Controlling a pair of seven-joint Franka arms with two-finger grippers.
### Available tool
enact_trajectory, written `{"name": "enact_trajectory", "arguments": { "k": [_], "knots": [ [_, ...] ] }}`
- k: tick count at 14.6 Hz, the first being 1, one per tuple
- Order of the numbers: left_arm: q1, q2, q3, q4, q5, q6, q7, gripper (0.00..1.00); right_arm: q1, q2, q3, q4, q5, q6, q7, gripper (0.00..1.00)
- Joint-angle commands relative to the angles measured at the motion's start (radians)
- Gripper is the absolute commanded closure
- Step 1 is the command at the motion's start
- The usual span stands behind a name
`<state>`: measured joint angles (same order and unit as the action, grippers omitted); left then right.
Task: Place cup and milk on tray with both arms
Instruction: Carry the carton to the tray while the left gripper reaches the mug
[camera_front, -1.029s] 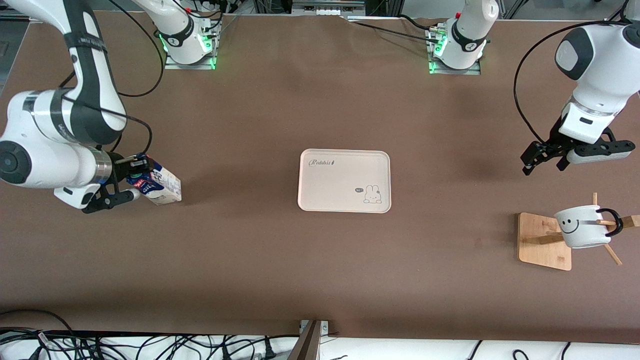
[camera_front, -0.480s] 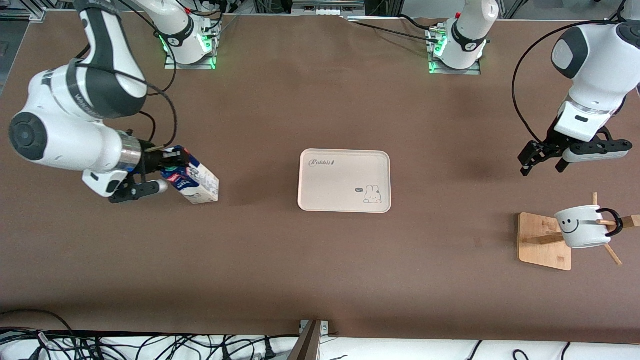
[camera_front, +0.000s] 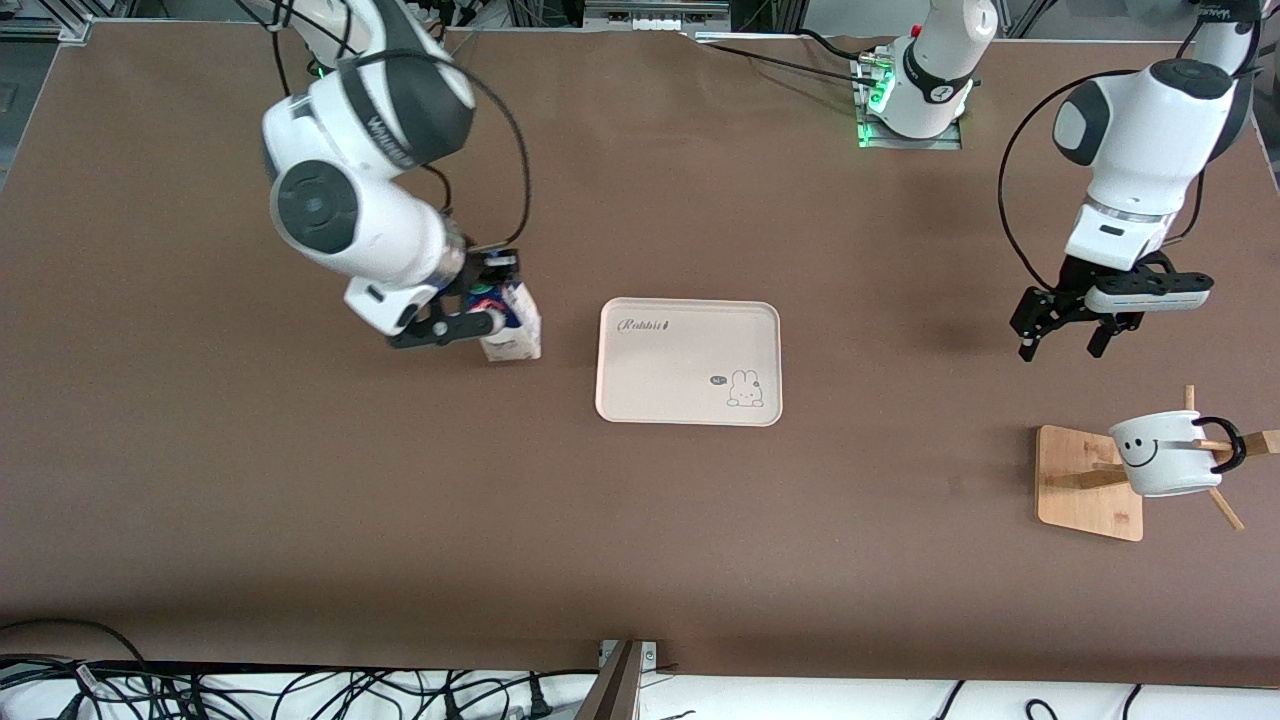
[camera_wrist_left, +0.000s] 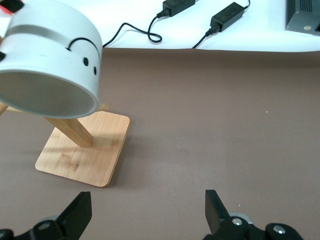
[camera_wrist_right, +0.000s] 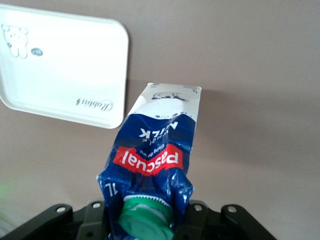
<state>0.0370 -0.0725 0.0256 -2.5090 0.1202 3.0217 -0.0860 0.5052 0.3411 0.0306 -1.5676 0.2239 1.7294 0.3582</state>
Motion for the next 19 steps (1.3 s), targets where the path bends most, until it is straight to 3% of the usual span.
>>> {"name": "enact_trajectory", "arguments": {
  "k": [1,4,12,19],
  "knots": [
    [0.001,0.031,0.010,0.004,0.070,0.095,0.008,0.00,0.088,0.077,-0.011,0.130,-0.018,-0.094,0.076,0.62],
    [0.004,0.091,0.020,0.021,0.072,0.167,0.011,0.00,0.147,0.125,-0.012,0.207,-0.017,-0.129,0.113,0.63],
    [0.006,0.125,0.040,0.099,0.075,0.174,0.054,0.00,0.151,0.260,-0.014,0.417,-0.009,-0.082,0.110,0.63],
    [0.008,0.184,0.071,0.173,0.104,0.174,0.091,0.00,0.214,0.367,-0.009,0.431,-0.006,0.038,0.114,0.63]
  ]
}}
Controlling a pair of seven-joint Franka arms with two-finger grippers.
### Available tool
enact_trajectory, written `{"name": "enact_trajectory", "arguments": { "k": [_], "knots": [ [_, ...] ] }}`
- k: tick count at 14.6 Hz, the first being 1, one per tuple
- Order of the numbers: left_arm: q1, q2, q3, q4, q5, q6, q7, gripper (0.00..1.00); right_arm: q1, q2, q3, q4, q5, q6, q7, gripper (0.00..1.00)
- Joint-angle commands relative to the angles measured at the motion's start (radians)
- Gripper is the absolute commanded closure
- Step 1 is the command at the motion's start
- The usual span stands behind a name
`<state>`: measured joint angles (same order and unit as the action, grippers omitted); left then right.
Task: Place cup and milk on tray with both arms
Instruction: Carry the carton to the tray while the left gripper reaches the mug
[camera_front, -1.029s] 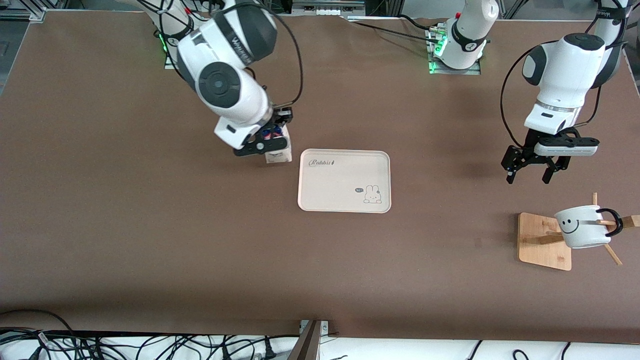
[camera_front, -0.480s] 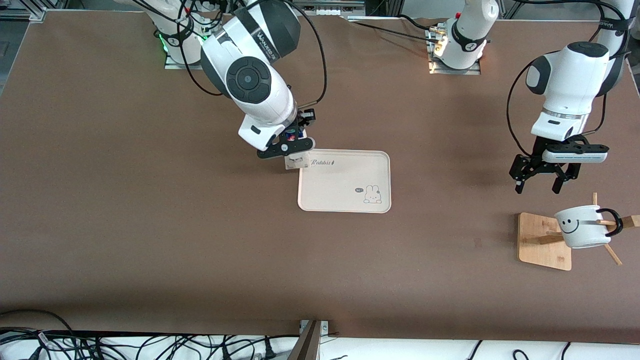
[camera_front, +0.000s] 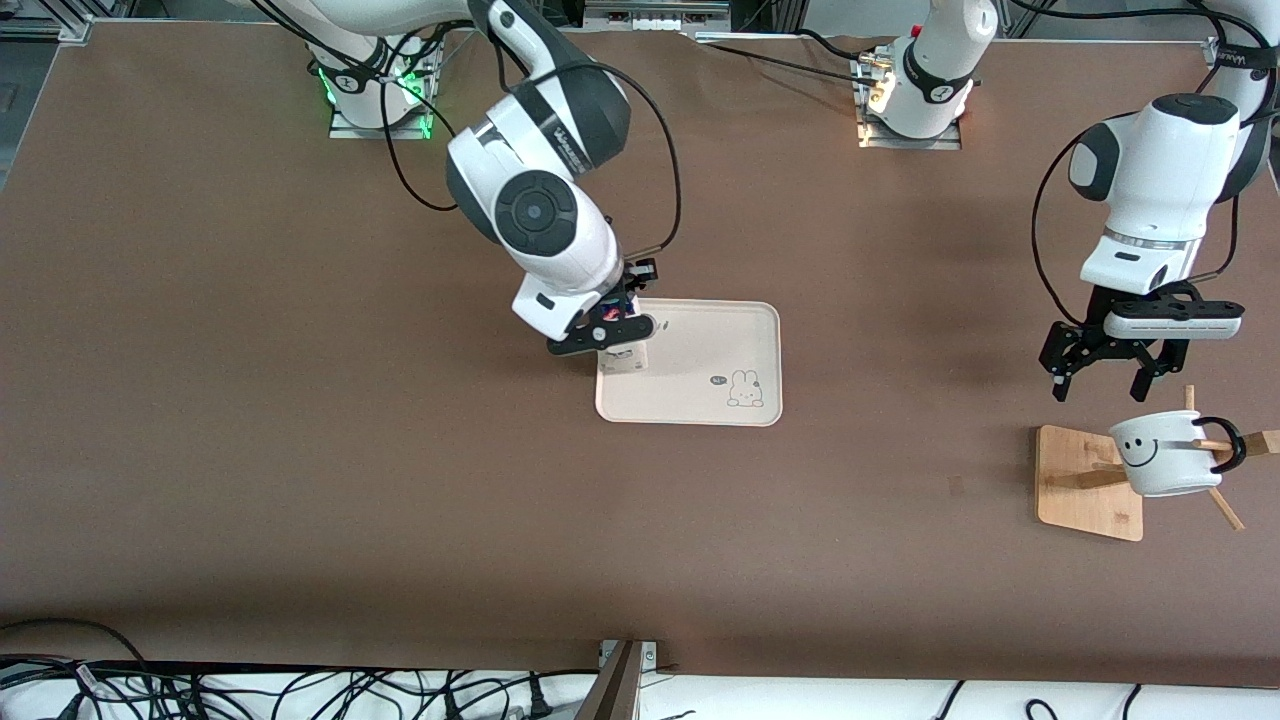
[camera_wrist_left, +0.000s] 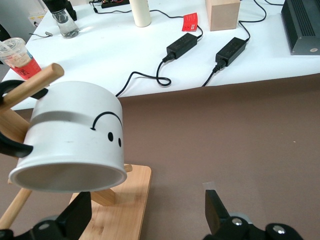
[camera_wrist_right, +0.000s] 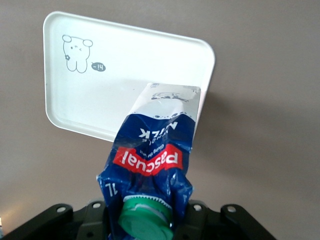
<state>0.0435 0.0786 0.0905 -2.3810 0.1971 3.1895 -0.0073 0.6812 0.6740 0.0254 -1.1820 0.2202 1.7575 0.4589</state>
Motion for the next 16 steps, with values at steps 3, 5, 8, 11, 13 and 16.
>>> {"name": "enact_trajectory", "arguments": {
  "k": [3,5,8,11,13,16],
  "knots": [
    [0.001,0.061,0.006,0.097,0.048,0.006,0.039,0.00,0.075,0.041,-0.004,0.045,-0.002,0.013,0.018,0.63],
    [0.001,0.078,0.006,0.126,0.050,0.006,0.055,0.00,0.063,0.048,-0.004,0.045,-0.001,0.017,0.026,0.63],
    [0.002,0.093,0.006,0.149,0.070,0.006,0.067,0.00,0.047,0.087,-0.005,0.044,0.010,0.089,0.027,0.63],
    [0.002,0.098,0.006,0.151,0.071,0.006,0.069,0.00,0.046,0.117,-0.007,0.044,0.016,0.138,0.030,0.63],
    [0.001,0.098,0.006,0.140,0.068,0.003,0.063,0.00,0.044,0.121,-0.007,0.042,0.016,0.137,0.032,0.63],
    [-0.002,0.093,0.006,0.106,0.056,0.004,0.052,0.00,0.011,0.121,-0.009,0.039,0.066,0.123,0.032,0.63]
  ]
}}
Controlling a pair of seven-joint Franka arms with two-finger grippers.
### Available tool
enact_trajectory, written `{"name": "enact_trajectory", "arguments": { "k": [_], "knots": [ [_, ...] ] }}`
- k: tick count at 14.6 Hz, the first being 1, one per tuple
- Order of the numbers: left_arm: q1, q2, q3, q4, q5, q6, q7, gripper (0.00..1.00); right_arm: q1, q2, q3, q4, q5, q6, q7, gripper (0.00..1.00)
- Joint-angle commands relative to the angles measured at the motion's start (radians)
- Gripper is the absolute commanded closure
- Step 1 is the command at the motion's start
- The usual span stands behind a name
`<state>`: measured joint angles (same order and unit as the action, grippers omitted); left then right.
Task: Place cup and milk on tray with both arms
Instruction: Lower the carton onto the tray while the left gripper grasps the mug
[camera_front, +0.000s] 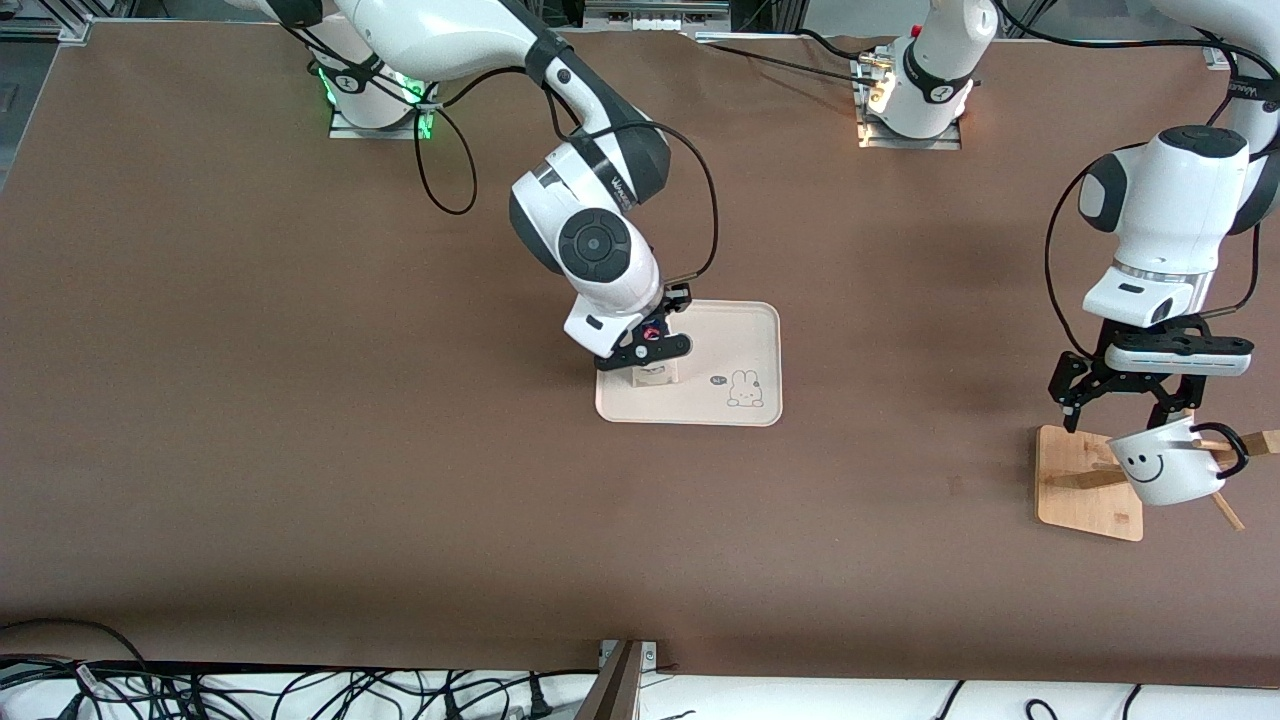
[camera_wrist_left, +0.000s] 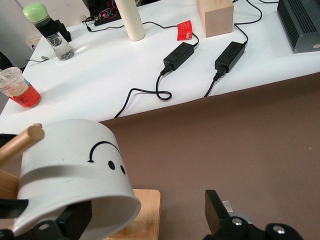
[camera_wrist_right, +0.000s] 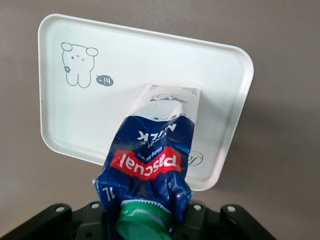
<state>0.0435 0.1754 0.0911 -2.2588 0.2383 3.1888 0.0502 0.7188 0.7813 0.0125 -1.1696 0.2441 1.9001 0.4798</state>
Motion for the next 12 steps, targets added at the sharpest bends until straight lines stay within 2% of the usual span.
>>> {"name": "enact_trajectory", "arguments": {
  "k": [1,11,12],
  "knots": [
    [-0.004,-0.007,0.006,-0.021,0.015,0.006,-0.007,0.00,-0.028,0.013,0.004,0.027,0.046,-0.019,0.011,0.63],
    [0.004,-0.010,0.028,-0.036,0.015,0.054,-0.007,0.00,-0.042,0.007,0.001,0.030,0.046,-0.058,0.013,0.63],
    [0.006,-0.010,0.032,-0.034,0.015,0.054,-0.007,0.00,-0.042,0.007,0.001,0.030,0.046,-0.056,0.013,0.51]
  ]
}}
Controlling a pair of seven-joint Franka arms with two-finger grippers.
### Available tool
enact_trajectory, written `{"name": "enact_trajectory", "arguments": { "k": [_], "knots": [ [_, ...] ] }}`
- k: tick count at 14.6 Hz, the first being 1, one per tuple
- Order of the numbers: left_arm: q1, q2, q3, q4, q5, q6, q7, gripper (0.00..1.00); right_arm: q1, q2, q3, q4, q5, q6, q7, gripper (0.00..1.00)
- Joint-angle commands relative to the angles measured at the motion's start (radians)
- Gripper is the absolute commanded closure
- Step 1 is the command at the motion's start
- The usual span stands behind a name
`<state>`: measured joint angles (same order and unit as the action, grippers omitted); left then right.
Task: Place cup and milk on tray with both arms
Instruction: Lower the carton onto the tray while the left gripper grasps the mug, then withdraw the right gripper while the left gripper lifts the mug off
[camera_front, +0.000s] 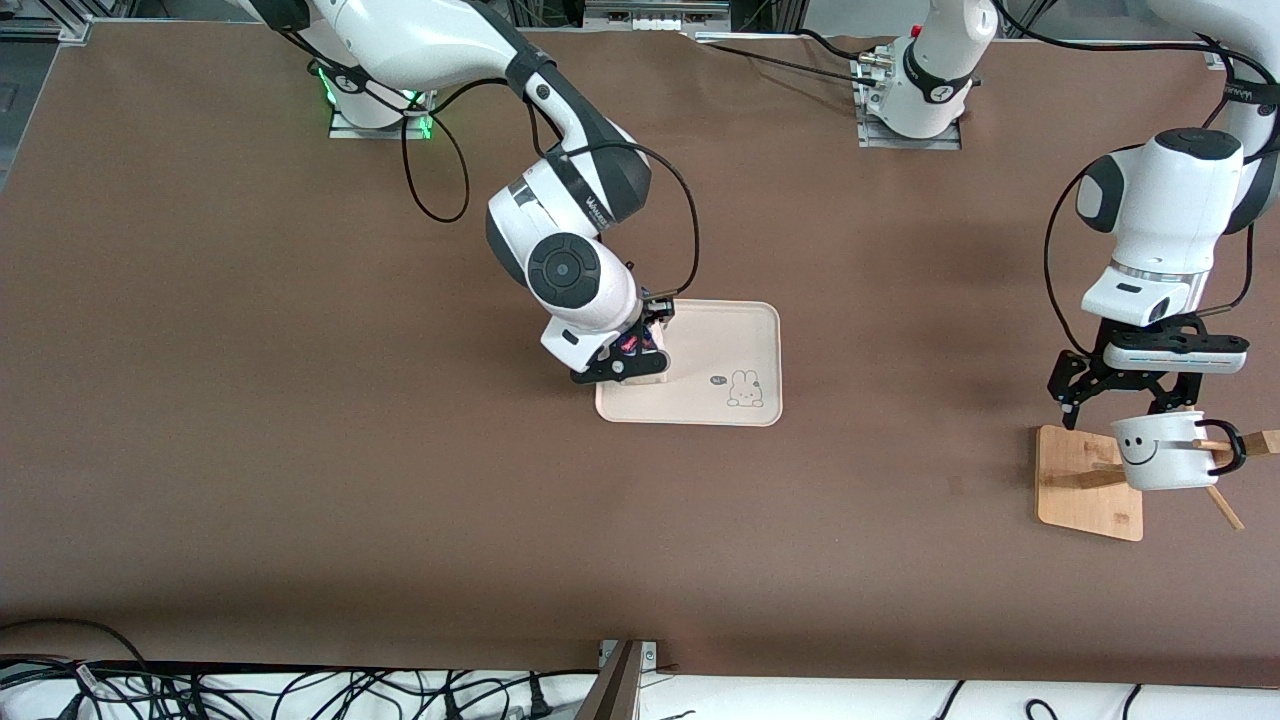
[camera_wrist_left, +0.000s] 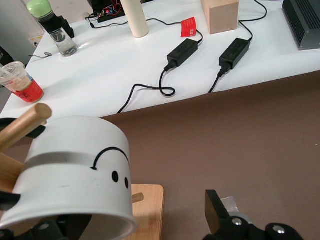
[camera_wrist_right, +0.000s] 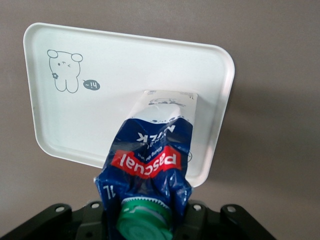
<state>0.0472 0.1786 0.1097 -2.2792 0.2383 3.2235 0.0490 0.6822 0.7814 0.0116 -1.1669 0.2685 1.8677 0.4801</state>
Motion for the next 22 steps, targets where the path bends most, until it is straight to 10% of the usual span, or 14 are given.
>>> {"name": "enact_trajectory", "arguments": {
  "k": [1,8,10,22],
  "knots": [
    [0.003,-0.013,0.018,-0.014,0.015,0.019,-0.006,0.00,-0.006,0.007,0.002,0.026,0.021,-0.018,0.012,0.01],
    [0.016,-0.013,0.025,-0.010,0.015,0.019,-0.006,0.00,-0.007,-0.028,-0.004,0.027,0.018,-0.027,0.023,0.00],
    [0.016,-0.011,0.025,-0.008,0.015,0.019,-0.006,0.16,-0.012,-0.072,-0.025,0.029,0.015,-0.062,0.061,0.00],
    [0.016,-0.010,0.025,0.012,0.013,0.016,-0.006,0.45,-0.015,-0.291,-0.441,0.027,-0.043,-0.474,-0.102,0.00]
  ]
}}
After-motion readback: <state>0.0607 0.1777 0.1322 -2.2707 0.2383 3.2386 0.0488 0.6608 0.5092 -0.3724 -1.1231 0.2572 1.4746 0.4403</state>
